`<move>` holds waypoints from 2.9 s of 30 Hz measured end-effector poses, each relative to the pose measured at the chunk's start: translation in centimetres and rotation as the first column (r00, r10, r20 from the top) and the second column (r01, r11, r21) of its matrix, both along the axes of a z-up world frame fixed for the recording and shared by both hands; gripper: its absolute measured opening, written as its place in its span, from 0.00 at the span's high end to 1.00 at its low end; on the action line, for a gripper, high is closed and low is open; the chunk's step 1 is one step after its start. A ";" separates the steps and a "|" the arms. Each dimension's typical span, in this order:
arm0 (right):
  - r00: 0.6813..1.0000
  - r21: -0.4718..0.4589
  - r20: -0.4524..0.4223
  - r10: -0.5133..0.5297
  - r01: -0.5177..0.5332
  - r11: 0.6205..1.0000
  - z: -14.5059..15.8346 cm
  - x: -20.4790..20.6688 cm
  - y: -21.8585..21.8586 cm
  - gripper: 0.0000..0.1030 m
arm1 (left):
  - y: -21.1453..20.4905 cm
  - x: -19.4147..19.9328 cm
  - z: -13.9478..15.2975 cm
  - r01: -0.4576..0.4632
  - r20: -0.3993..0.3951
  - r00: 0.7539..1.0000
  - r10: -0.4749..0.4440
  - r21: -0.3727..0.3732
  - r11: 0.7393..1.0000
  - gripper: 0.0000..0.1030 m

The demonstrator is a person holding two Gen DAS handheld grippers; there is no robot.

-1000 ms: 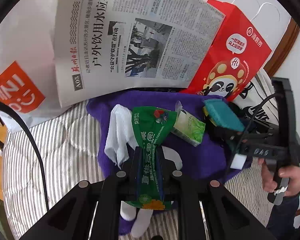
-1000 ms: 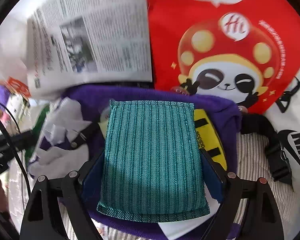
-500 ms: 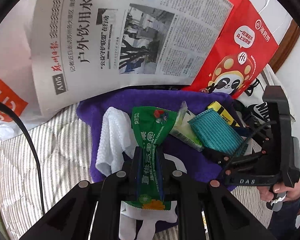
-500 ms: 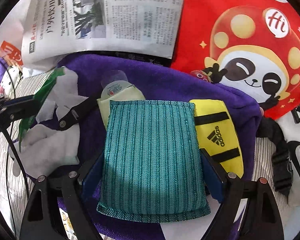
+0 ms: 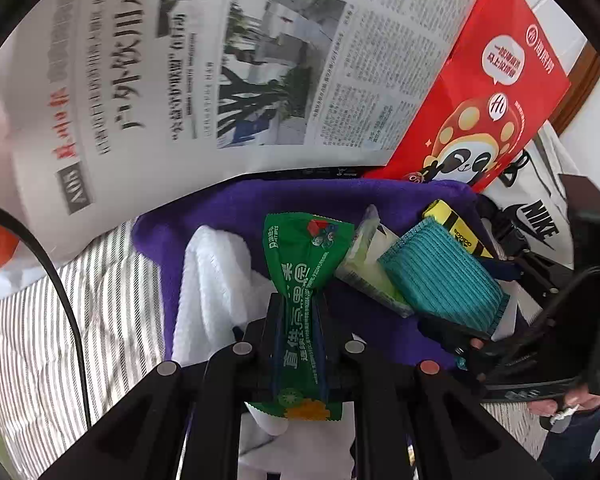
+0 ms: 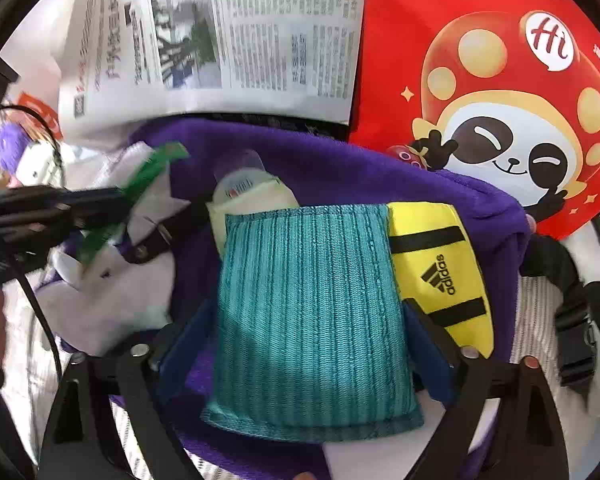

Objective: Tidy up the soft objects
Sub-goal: 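Open the right tool on the teal mat while left lowers and releases the green card, then lower the left tool to the black strap on the bedspread and grasp it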

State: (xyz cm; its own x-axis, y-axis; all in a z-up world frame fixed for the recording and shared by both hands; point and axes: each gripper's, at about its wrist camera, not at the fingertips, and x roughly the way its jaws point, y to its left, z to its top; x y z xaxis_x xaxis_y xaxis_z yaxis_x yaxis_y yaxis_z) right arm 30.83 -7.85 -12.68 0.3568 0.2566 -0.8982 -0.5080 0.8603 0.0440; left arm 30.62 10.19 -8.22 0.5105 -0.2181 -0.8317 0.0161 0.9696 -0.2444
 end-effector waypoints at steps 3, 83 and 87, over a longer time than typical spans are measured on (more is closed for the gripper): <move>1.000 -0.003 0.004 0.001 -0.001 1.000 0.2 -0.2 -0.2 0.08 | -0.3 0.9 -0.4 0.013 -0.011 1.000 -0.013 0.014 1.000 0.87; 0.966 0.198 -0.014 -0.260 0.257 0.946 -0.3 -20.2 -9.7 0.08 | -6.2 -24.0 -5.1 -0.025 -0.029 0.999 0.033 0.257 0.966 0.79; 0.970 0.187 -0.024 -0.241 0.241 0.952 -0.8 -20.4 -9.0 0.08 | -5.9 -24.0 -5.0 -0.022 -0.002 1.000 0.024 0.221 0.975 0.80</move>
